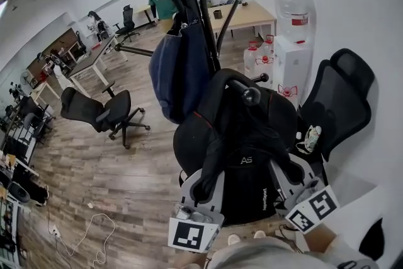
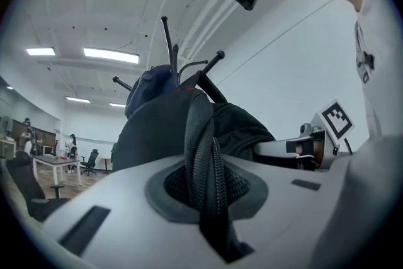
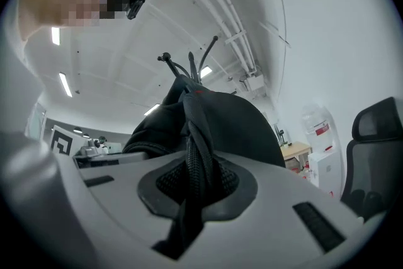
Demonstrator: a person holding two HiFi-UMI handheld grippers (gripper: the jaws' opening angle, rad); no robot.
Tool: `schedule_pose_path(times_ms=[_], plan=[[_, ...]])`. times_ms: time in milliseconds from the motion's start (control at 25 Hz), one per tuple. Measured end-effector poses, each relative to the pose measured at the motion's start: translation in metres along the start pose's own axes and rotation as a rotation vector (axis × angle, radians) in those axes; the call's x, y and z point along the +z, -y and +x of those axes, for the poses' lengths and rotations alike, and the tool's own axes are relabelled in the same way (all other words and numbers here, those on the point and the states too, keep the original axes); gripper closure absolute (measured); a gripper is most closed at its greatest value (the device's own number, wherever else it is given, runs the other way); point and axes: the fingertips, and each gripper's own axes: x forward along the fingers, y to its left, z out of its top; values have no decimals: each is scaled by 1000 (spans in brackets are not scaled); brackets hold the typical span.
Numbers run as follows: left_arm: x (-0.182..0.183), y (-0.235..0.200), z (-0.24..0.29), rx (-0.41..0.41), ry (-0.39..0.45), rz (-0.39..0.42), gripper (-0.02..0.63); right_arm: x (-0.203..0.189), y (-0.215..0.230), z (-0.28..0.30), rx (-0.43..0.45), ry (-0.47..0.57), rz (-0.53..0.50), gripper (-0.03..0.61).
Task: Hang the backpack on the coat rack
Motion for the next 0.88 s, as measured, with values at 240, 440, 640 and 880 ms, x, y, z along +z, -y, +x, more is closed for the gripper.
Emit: schedule_pose_path(times_ms=[240, 440, 640, 880], plan=[[0, 6, -21, 0, -10, 51, 563, -5, -20, -11, -10, 20, -57, 546], [5, 7, -24, -22, -8, 97, 531, -3, -25, -12, -25, 25, -85, 546], [11, 18, -17, -65, 15, 101, 484, 4, -13, -17, -53, 24, -86, 504], [19, 13, -23, -116, 42, 102, 448, 16, -7, -30, -148, 63, -94, 437]])
